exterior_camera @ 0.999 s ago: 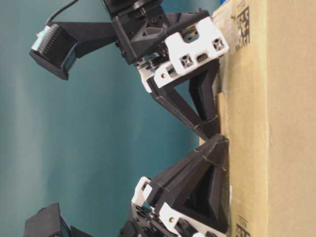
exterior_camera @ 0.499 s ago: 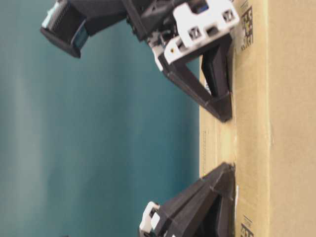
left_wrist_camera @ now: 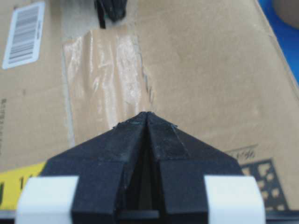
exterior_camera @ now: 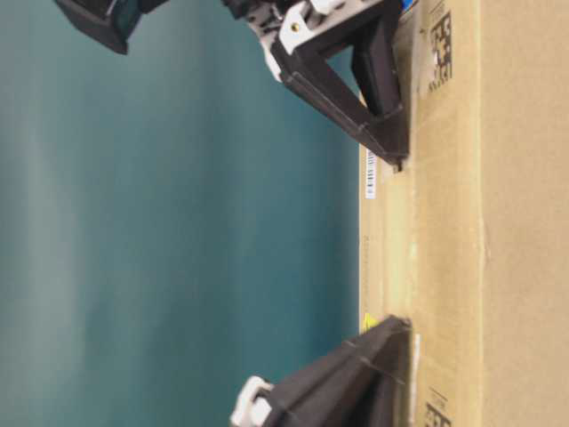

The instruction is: Apply tape along the seams of the closed cardboard box to seal it securely.

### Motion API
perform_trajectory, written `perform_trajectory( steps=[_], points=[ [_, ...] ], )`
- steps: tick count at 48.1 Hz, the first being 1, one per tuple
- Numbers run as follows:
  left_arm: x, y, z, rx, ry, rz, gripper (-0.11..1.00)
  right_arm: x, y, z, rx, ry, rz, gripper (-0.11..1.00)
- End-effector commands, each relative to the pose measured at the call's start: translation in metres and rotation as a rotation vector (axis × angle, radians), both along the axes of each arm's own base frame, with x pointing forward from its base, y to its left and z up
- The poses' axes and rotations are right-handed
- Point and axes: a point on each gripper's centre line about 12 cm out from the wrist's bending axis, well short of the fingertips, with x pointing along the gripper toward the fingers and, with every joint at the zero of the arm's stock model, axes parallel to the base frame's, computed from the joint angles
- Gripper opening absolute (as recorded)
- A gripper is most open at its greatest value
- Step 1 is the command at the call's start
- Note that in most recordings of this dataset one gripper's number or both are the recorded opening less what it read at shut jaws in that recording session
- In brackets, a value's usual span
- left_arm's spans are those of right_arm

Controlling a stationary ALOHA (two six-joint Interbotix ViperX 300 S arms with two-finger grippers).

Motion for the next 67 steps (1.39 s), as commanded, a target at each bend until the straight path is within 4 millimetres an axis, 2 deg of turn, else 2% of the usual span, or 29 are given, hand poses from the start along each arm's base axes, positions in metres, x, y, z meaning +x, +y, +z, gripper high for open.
perform_trajectory(
  steps=[1,7,13,22,32,40,50,58,67],
  points=[
    [0.008,-0.001,0.034,-0.003,-0.098,-0.001,0.0,0.002,0.002,0.037,-0.01,-0.109,0.013,-0.01],
    [0.005,-0.001,0.064,-0.007,-0.152,-0.004,0.0,-0.008,0.002,0.064,-0.024,-0.167,0.023,0.0],
    [-0.006,-0.001,0.083,-0.011,-0.178,-0.006,0.0,-0.026,0.003,0.084,-0.031,-0.189,0.034,-0.01],
    [-0.037,0.0,0.099,-0.015,-0.186,-0.01,0.0,-0.057,0.003,0.092,-0.035,-0.199,0.043,0.0],
    [-0.072,0.0,0.101,-0.02,-0.205,-0.011,0.0,-0.092,0.003,0.095,-0.04,-0.212,0.054,-0.01],
    [-0.095,0.001,0.097,-0.021,-0.204,-0.014,0.0,-0.118,0.003,0.089,-0.042,-0.221,0.058,0.0],
    [-0.124,0.002,0.079,-0.023,-0.199,-0.014,0.0,-0.143,0.002,0.072,-0.037,-0.212,0.058,0.0],
    [-0.144,0.003,0.061,-0.036,-0.194,-0.009,0.0,-0.153,0.002,0.054,-0.028,-0.177,0.057,0.0],
    [-0.16,0.003,0.043,-0.058,-0.185,0.0,0.0,-0.154,0.002,0.038,-0.021,-0.129,0.053,-0.01]
  ],
)
